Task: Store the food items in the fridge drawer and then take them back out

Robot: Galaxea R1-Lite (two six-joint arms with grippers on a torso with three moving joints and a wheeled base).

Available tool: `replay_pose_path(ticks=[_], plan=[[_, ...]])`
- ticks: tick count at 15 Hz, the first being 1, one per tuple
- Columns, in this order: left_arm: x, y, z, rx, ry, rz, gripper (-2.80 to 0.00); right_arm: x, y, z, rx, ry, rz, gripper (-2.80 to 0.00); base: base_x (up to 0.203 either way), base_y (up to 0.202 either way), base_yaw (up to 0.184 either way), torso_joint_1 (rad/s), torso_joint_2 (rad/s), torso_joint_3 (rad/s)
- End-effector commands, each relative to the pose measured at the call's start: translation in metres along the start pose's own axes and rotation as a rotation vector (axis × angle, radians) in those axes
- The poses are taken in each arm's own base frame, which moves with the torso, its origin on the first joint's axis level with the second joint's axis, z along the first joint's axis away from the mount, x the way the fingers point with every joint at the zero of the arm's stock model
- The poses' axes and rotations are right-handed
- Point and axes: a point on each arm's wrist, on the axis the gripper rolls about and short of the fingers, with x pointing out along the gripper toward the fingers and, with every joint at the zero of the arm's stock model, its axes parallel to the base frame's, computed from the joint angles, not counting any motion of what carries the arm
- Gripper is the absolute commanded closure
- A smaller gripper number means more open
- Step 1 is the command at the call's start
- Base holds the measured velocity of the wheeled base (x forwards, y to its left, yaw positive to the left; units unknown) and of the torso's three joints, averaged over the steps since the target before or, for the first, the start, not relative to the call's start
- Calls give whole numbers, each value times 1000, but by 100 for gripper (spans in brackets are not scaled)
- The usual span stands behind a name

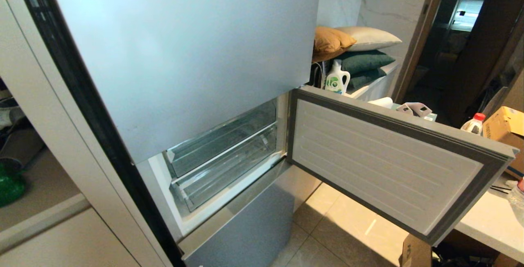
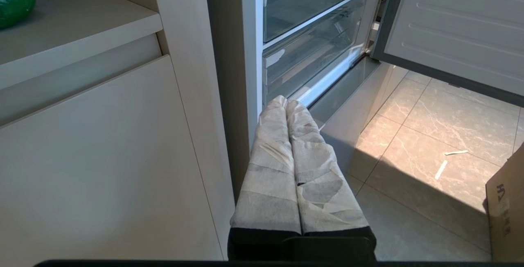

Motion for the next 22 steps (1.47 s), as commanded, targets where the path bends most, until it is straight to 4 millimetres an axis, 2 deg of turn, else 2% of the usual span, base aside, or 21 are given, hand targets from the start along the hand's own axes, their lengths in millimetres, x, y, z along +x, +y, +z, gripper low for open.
replay_pose_path(ticks=[1, 11, 16, 22], plan=[[1, 0, -3, 0, 11, 0, 0, 7, -11, 7, -4, -15, -8, 0, 0, 0, 0, 0, 0, 0], [1, 0, -3, 0, 11, 0, 0, 37, -41, 7, 26, 14, 2, 0, 0, 0, 0, 0, 0, 0], [1, 0, -3, 0, 11, 0, 0, 39, -40, 6, 38, 39, 123, 0, 0, 0, 0, 0, 0, 0], [1, 0, -3, 0, 11, 1, 0, 30, -33, -6, 66, 69, 144, 0, 0, 0, 0, 0, 0, 0]])
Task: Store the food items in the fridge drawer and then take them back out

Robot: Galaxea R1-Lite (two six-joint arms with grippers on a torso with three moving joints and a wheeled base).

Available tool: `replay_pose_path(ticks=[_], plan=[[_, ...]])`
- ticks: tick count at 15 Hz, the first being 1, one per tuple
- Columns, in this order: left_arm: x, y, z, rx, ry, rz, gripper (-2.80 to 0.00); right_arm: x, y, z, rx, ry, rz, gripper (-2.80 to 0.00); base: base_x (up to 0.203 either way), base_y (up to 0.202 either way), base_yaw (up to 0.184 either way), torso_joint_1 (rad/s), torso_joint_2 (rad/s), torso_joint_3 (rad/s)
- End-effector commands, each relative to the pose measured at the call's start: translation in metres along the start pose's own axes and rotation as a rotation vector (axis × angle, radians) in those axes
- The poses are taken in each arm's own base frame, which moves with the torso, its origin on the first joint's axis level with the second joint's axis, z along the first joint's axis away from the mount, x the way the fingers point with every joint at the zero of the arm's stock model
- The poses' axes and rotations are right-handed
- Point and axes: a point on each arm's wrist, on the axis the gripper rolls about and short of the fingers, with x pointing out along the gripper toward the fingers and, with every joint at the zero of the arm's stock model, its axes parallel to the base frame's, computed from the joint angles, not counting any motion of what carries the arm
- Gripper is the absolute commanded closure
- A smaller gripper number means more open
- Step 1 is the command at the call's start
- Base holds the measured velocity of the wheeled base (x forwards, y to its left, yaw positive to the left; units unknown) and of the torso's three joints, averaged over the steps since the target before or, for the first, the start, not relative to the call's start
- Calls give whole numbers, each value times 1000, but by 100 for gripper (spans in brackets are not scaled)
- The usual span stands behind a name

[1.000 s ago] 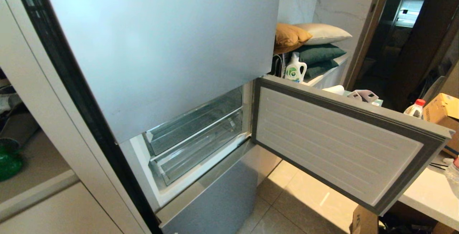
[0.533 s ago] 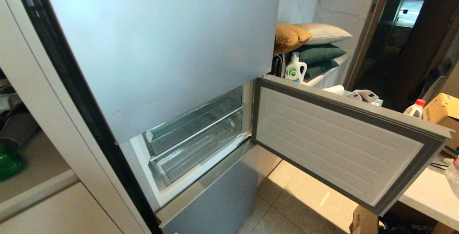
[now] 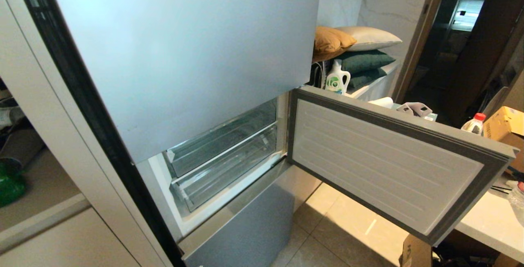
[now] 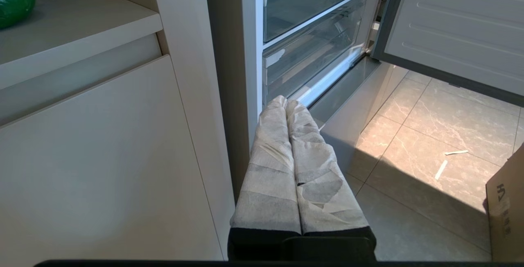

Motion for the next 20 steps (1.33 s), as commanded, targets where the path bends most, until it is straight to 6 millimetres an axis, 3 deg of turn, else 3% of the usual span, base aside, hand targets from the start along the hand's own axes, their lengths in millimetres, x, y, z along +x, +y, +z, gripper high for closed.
replay_pose_path(ticks=[1, 6, 9, 14, 20], plan=[[1, 0, -3, 0, 11, 0, 0, -8, 9, -3, -2, -1, 5, 0, 0, 0, 0, 0, 0, 0], [1, 0, -3, 0, 11, 0, 0, -26, 31, -7, -26, -20, -1, 0, 0, 0, 0, 0, 0, 0], [1, 0, -3, 0, 11, 1, 0, -27, 17, 8, -45, -64, -51, 0, 0, 0, 0, 0, 0, 0], [1, 0, -3, 0, 11, 0, 0, -6, -17, 16, -31, -60, -76, 0, 0, 0, 0, 0, 0, 0], [1, 0, -3, 0, 11, 0, 0, 9, -35, 16, -16, -28, 50, 0, 0, 0, 0, 0, 0, 0]])
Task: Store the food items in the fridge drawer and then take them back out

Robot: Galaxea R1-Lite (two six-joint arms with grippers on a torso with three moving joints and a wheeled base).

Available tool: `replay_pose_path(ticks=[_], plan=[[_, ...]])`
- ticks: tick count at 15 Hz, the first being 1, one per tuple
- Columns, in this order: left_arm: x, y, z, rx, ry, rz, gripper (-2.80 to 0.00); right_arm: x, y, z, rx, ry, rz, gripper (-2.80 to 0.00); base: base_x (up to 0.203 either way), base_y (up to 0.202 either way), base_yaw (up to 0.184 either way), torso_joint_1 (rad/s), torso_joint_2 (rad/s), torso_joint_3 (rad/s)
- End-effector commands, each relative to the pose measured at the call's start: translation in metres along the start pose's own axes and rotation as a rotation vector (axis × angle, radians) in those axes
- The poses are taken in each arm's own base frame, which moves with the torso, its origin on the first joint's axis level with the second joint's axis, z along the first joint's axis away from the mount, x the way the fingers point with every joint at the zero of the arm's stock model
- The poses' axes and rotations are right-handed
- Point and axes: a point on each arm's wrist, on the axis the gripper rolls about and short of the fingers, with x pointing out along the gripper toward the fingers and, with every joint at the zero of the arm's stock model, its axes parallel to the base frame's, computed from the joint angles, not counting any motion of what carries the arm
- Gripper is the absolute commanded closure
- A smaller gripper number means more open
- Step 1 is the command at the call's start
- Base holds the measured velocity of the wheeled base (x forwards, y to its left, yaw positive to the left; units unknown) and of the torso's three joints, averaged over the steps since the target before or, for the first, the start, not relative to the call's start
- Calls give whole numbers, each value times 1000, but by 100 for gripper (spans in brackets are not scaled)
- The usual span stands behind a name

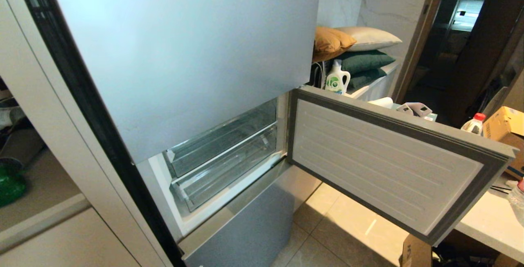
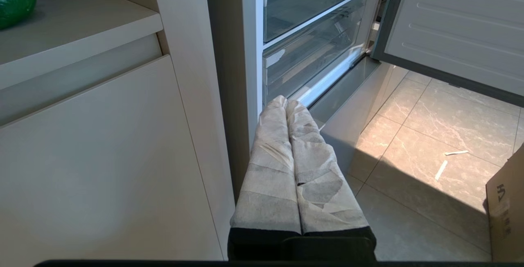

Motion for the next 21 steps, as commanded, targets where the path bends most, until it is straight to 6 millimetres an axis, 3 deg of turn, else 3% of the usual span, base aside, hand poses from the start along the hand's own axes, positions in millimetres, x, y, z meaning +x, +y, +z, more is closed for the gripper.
replay_pose_path(ticks=[1, 9, 15, 21], plan=[[1, 0, -3, 0, 11, 0, 0, 5, -7, -5, 16, 17, 39, 0, 0, 0, 0, 0, 0, 0], [1, 0, -3, 0, 11, 1, 0, -3, 4, -20, 50, 53, 105, 0, 0, 0, 0, 0, 0, 0], [1, 0, -3, 0, 11, 0, 0, -7, 11, -13, 28, 39, 112, 0, 0, 0, 0, 0, 0, 0], [1, 0, -3, 0, 11, 0, 0, 10, 1, -9, 15, 45, 129, 0, 0, 0, 0, 0, 0, 0]])
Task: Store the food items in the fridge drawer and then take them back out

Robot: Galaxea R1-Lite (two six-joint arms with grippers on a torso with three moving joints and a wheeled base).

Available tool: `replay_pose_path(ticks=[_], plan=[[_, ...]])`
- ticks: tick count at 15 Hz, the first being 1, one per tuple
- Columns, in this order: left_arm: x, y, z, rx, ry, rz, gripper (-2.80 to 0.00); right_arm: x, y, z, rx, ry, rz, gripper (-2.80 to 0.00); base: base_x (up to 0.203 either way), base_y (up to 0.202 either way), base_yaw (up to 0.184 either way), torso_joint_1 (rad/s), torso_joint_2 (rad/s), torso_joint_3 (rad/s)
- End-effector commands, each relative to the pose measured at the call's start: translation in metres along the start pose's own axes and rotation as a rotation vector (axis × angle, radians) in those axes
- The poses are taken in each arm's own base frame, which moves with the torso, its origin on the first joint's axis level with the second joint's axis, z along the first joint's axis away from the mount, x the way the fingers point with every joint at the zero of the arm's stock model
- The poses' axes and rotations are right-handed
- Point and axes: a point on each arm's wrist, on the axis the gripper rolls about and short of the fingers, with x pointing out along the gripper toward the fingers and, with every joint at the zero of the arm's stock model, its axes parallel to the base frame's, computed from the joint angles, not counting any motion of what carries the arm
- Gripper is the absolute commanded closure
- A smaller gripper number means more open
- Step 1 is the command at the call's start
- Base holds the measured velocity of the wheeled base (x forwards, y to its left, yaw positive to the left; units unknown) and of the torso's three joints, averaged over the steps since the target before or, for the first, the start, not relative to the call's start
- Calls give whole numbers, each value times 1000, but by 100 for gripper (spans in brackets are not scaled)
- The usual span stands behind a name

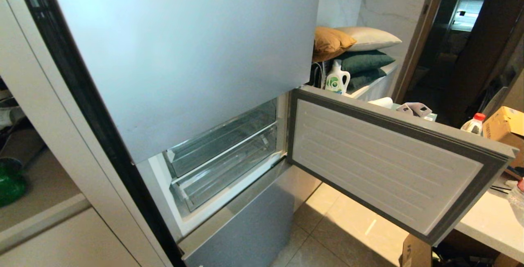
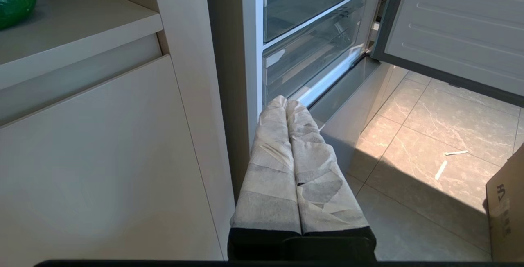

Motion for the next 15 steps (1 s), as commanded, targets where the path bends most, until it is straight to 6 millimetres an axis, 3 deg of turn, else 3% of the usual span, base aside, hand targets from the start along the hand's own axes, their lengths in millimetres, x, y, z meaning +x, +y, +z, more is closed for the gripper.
replay_pose_path(ticks=[1, 4, 15], plan=[[1, 0, -3, 0, 11, 0, 0, 10, -9, -3, 8, 13, 15, 0, 0, 0, 0, 0, 0, 0], [1, 0, -3, 0, 11, 0, 0, 19, -15, -2, 2, 19, 27, 0, 0, 0, 0, 0, 0, 0], [1, 0, -3, 0, 11, 0, 0, 32, 12, -6, -15, 54, 86, 0, 0, 0, 0, 0, 0, 0]])
